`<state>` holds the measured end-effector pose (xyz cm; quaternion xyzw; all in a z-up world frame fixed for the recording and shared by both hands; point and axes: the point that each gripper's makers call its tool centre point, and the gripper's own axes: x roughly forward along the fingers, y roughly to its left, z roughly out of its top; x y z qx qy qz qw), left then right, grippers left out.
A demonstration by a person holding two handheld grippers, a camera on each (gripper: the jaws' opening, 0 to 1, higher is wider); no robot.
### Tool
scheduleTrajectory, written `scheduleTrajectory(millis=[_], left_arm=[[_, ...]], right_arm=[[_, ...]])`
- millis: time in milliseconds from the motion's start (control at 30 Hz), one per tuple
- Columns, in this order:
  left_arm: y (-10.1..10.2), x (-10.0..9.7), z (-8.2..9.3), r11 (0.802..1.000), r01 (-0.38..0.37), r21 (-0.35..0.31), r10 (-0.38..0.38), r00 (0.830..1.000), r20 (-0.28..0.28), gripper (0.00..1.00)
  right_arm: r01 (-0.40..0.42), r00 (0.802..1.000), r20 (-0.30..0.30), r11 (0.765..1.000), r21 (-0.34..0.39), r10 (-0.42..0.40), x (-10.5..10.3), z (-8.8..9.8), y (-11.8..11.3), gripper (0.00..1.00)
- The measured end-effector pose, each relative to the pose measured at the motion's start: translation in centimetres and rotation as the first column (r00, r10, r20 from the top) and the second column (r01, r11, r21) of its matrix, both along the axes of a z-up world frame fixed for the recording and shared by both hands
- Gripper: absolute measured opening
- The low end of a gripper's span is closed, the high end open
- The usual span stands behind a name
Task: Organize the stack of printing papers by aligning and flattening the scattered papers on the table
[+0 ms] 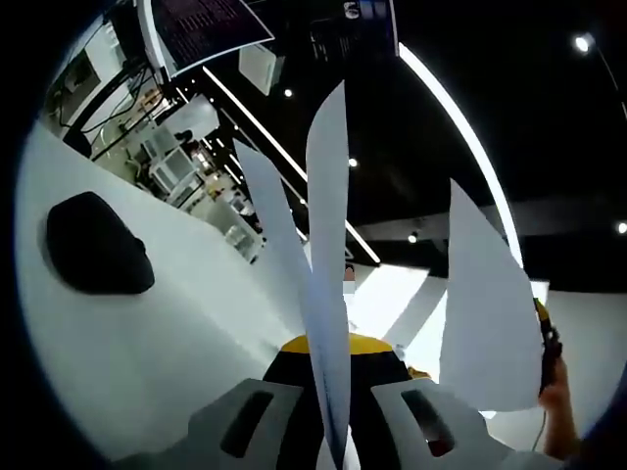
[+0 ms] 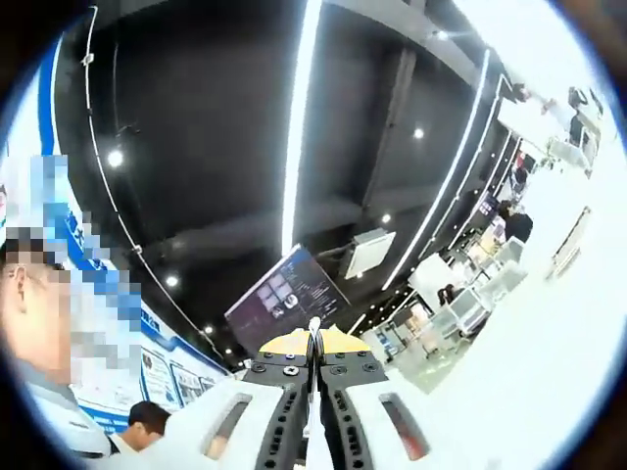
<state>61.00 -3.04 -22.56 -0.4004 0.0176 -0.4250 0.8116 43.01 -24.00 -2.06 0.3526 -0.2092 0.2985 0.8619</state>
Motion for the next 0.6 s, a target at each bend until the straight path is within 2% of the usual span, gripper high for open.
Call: scheduleTrajectory(millis=[200,600], left_arm=[[-0.02,-0.01,0.0,1.0,-0.001,0.002,0.001,1.0,0.001,0.07],[0.0,-0.03,0.02,1.0,0.0,0.001,0.0,1.0,0.002,0.07]], right_arm=[[-0.027,0.999,-0.024,0.998,0.051,0.028,0.4,-0.89,-0.54,0.0],[-0.036,0.999,-0.038,0.996,0.075,0.039,0.11,-1.21,0.22,0.0]])
